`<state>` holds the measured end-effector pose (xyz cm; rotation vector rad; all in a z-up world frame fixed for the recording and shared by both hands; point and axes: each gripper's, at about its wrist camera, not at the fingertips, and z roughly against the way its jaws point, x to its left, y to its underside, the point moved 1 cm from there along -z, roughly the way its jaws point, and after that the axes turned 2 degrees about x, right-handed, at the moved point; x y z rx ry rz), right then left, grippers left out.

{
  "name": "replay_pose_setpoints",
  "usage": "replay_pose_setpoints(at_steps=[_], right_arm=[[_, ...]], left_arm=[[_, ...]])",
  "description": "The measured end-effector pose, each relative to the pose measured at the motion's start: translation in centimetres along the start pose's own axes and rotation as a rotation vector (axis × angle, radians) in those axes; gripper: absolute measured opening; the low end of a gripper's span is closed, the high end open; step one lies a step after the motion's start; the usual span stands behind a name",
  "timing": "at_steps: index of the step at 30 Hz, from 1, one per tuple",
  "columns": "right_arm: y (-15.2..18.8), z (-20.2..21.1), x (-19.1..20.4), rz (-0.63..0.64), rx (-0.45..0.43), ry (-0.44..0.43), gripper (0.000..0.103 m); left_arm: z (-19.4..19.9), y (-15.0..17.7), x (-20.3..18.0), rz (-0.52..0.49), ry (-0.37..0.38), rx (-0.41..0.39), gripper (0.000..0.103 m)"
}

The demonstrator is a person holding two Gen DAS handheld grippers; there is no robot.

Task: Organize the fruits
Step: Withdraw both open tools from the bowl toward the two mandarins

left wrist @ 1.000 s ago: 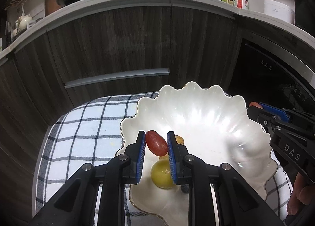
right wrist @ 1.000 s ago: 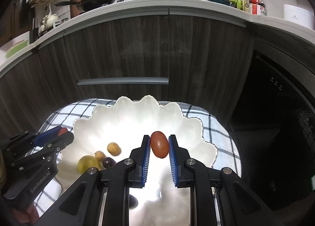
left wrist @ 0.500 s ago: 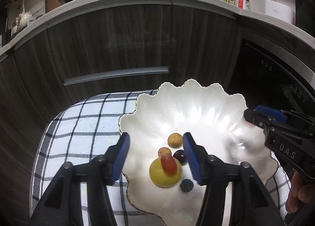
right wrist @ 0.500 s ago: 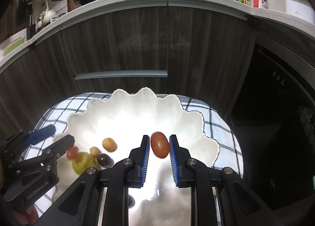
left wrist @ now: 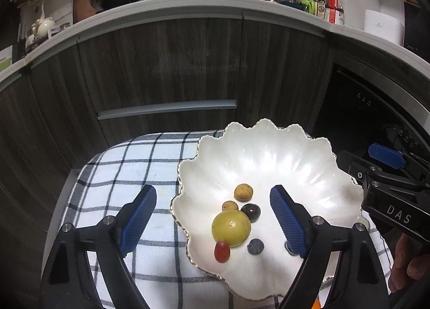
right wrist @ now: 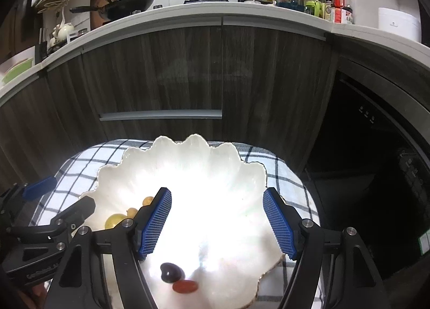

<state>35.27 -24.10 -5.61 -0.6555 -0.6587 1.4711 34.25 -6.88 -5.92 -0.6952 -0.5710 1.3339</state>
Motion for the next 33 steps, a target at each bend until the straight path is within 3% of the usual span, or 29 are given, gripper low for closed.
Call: replay_pose_setpoints(at_steps=[21, 33], right_arm=[[1.4, 6.0, 1.5, -0.008, -0.038, 0.013, 0.072], [3.4, 8.2, 2.5, -0.01, -0.039, 0.018, 0.072]], left_arm=[[6.9, 1.5, 1.7, 0.007, -0.049, -0.067, 0.088], [9.1, 3.7, 2.5, 0.011, -0.068, -0.066, 0.088]])
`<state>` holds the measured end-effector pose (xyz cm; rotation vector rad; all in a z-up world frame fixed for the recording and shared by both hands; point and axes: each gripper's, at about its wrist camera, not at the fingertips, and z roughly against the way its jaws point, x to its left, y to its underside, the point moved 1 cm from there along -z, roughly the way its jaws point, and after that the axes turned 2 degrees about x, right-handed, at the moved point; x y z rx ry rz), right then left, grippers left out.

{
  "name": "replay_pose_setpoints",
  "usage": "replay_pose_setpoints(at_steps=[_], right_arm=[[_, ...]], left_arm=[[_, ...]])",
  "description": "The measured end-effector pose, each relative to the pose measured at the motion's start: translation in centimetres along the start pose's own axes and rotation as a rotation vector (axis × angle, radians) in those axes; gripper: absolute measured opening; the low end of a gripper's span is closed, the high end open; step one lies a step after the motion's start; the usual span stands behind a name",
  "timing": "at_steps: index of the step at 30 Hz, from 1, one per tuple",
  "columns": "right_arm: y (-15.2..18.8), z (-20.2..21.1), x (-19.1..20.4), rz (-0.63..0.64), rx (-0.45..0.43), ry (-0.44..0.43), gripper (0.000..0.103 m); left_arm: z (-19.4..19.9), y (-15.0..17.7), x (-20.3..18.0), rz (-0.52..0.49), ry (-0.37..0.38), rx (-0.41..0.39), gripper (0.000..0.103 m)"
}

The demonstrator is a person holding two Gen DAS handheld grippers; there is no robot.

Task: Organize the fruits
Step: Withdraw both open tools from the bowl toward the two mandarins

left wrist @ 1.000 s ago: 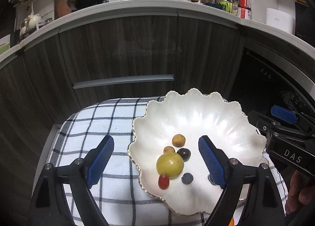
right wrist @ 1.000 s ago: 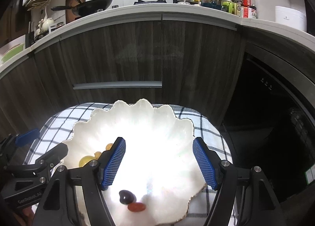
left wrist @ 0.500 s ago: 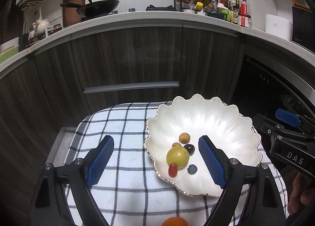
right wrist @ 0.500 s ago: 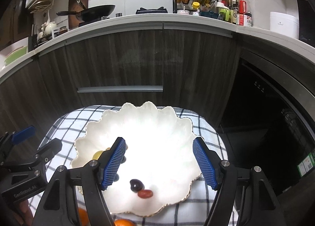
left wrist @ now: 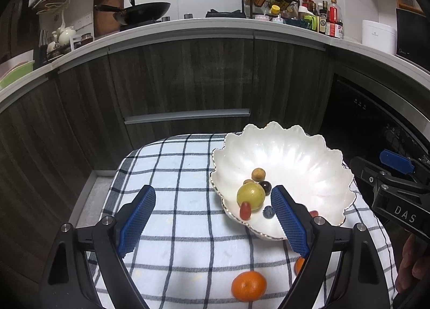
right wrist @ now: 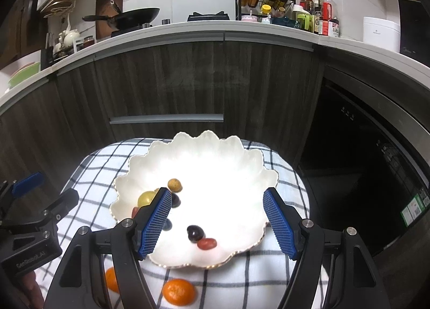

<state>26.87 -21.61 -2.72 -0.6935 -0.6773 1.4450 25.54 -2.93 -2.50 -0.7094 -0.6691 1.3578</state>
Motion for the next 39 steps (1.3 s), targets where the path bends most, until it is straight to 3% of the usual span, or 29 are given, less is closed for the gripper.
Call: replay_pose_setpoints(at_steps=[39], right_arm=[[6.1, 3.1, 3.6, 0.074, 0.032, -0.037, 0.072]], left_arm=[[2.4, 7.8, 2.1, -0.001, -0.005, 0.043, 0.088]])
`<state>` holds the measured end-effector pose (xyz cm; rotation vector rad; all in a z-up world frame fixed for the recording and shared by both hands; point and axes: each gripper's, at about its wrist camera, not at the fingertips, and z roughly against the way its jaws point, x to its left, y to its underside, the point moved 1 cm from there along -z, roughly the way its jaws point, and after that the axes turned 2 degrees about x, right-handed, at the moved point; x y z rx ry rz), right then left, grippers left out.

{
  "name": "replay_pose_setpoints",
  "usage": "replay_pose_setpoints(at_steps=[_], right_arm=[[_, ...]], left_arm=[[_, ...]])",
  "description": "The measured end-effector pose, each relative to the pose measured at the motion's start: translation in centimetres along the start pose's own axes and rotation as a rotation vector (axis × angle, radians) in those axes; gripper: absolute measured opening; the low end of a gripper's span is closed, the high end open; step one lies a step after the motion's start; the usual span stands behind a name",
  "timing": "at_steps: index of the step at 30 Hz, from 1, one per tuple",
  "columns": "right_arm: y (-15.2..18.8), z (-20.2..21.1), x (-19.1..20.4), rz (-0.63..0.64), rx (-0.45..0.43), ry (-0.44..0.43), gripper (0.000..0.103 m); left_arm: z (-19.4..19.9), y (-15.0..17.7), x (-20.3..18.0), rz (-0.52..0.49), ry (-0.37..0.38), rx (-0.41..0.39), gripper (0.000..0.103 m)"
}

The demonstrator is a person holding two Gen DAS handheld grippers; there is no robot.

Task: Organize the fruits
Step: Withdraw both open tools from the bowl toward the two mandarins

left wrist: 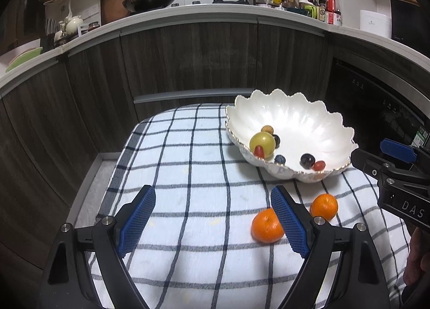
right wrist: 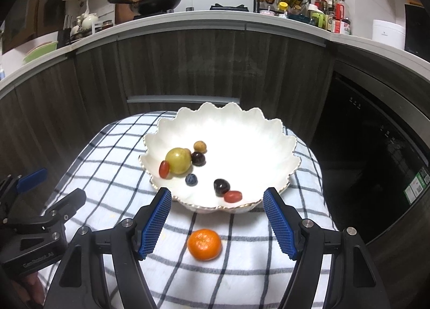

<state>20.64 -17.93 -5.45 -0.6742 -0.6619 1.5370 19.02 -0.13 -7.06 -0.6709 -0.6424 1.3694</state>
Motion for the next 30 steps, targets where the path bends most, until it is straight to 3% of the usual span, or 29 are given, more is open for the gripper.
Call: replay_pose_setpoints(at_steps=[14, 30], right_arm=[[3.1, -1.8, 0.5, 0.031, 0.063, -0.037, 0.072], [5.0, -5.0, -0.5, 0.075, 0.116, -0.129, 0.072]], left_arm=[[-1.6, 3.1, -0.7, -0.002, 0.06, 0.031, 0.088], [-4.0, 5.2, -5.0, -0.13, 0.083, 0.084, 0.088]])
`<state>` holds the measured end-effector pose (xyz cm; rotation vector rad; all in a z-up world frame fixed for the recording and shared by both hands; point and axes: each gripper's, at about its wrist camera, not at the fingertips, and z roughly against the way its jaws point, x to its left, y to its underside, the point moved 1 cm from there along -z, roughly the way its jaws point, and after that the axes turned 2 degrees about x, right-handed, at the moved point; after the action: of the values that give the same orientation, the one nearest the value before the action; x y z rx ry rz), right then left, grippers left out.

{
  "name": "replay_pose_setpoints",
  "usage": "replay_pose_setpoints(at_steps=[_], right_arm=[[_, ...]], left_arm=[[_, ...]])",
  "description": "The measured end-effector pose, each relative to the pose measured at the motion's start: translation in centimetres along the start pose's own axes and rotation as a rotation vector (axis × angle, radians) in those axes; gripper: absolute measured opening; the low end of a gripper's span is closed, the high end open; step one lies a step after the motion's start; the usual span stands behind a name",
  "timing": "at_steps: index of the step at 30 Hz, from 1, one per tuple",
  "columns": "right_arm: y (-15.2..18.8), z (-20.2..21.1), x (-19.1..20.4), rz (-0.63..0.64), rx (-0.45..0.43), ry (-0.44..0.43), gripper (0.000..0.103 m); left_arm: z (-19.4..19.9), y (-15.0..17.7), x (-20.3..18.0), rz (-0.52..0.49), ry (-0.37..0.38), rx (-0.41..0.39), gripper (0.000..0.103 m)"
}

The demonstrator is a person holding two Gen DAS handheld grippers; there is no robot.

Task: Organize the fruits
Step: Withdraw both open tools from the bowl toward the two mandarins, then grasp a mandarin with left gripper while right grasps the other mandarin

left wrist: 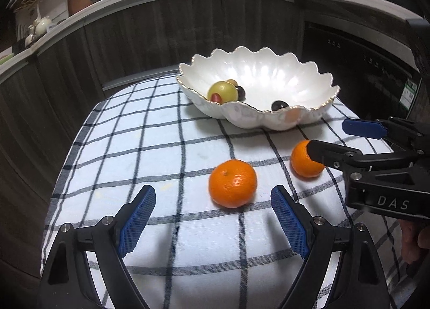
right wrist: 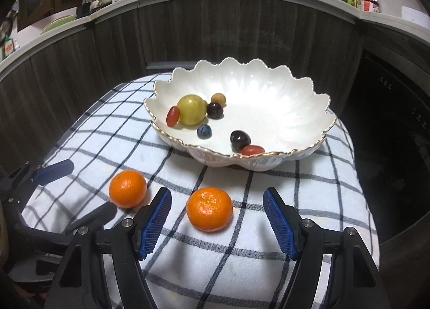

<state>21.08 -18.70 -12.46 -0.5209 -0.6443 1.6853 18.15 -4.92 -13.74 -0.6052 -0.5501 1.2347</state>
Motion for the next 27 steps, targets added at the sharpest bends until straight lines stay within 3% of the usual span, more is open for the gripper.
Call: replay_pose_setpoints(at_steps=[17, 27], right_arm=[[0.5, -3.2, -0.6, -0.042, 0.078, -0.058, 0.072], [0.3, -3.9, -0.6, -0.082, 0.118, -0.088, 0.071]], left_arm=[[-3.3, -0.8, -0.6, 0.0, 0.023, 0.055, 0.082], [-4.3, -1.3, -0.7, -0.04, 0.023, 0.081, 0.063]])
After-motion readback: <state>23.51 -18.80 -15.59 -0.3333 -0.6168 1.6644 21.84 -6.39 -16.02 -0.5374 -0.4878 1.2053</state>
